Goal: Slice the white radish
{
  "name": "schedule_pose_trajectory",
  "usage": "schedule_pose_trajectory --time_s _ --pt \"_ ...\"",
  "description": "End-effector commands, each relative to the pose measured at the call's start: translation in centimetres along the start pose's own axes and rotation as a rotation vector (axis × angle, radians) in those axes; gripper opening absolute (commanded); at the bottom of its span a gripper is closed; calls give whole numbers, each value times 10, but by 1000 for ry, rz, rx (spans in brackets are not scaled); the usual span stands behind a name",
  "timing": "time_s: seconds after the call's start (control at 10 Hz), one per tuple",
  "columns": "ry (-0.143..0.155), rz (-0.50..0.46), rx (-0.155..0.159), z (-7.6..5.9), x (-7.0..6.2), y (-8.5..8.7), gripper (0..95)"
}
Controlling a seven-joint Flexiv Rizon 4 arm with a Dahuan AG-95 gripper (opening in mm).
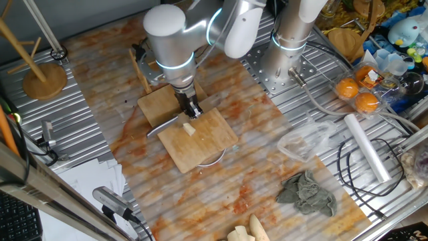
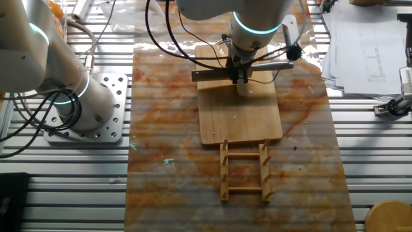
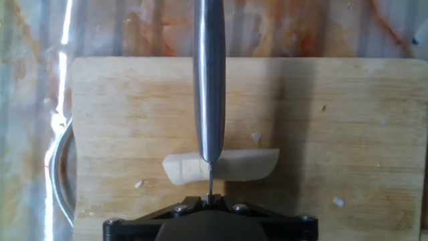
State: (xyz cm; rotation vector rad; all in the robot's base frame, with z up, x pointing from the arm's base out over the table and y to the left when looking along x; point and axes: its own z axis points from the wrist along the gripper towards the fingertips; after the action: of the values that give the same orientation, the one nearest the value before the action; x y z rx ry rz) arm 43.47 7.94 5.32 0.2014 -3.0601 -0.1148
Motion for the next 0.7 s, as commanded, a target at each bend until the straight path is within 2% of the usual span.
schedule_pose_trajectory --time_s 0.1,0.3,0.4,0.6,0.7 --pt "-5 -10 7 10 -1 -1 0" --pt "0 -15 6 15 -4 -3 0" --pt "2 -13 -4 25 -7 -5 0" --pt "-5 -7 -1 43 -12 -2 0" --pt "-4 -8 4 46 -12 -1 0"
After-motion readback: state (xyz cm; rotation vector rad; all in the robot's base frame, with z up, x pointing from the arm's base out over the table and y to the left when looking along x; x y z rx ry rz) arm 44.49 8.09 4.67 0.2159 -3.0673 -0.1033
